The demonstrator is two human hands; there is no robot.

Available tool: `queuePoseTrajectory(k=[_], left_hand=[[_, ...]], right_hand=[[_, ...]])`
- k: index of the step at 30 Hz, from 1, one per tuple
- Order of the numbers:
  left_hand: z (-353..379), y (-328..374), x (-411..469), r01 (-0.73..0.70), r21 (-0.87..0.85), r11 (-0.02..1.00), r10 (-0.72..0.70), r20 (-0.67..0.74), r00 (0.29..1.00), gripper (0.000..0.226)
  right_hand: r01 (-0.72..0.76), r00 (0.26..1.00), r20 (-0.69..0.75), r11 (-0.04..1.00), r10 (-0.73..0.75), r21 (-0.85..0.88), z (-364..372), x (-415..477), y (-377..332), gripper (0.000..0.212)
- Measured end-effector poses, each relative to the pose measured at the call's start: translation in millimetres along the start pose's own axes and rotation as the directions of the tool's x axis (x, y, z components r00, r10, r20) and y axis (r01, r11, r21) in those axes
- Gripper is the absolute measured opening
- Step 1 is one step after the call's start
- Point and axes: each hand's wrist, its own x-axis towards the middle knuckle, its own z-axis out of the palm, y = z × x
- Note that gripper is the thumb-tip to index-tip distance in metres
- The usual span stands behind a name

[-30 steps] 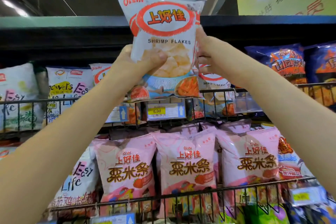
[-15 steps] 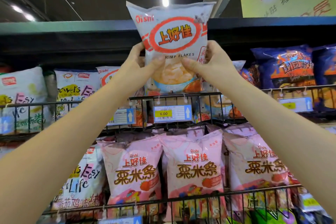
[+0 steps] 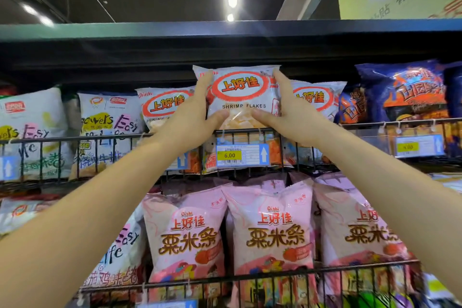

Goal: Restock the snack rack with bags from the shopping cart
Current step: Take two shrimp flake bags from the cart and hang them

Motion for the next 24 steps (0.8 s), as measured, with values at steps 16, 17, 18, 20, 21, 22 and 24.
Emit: queuePoseTrajectory(k=[16, 17, 18, 20, 21, 22, 24], left_hand=[[-8, -4, 12, 0.123, 0.047, 0.991, -0.131, 0.233, 0.964, 0.088], [-8, -2, 12, 0.131, 0.049, 0.990, -0.139, 0.235, 0.962, 0.088], [-9, 0, 12, 0.134, 0.061, 0.989, -0.144, 0.232, 0.962, 0.087], [-10, 6, 8, 0.130, 0.114, 0.985, -0.151, 0.210, 0.966, 0.086], [-10, 10, 5, 0.125, 0.148, 0.981, -0.152, 0.192, 0.969, 0.085], [-9, 15, 1, 0.118, 0.190, 0.975, -0.150, 0.162, 0.975, 0.083], [-8, 27, -11, 0.097, 0.297, 0.950, -0.118, 0.053, 0.992, 0.076]], right_hand=[[-0.151, 0.962, 0.201, 0.974, 0.184, -0.172, -8, 8, -7, 0.095], [-0.153, 0.963, 0.196, 0.973, 0.186, -0.173, -8, 9, -7, 0.095], [-0.153, 0.964, 0.191, 0.973, 0.185, -0.170, -8, 8, -8, 0.095], [-0.145, 0.970, 0.174, 0.977, 0.172, -0.157, -9, 7, -10, 0.094], [-0.138, 0.974, 0.162, 0.979, 0.162, -0.149, -10, 5, -9, 0.093], [-0.130, 0.977, 0.149, 0.981, 0.151, -0.146, -12, 3, -9, 0.092], [-0.114, 0.985, 0.108, 0.980, 0.133, -0.166, -18, -5, -8, 0.088]])
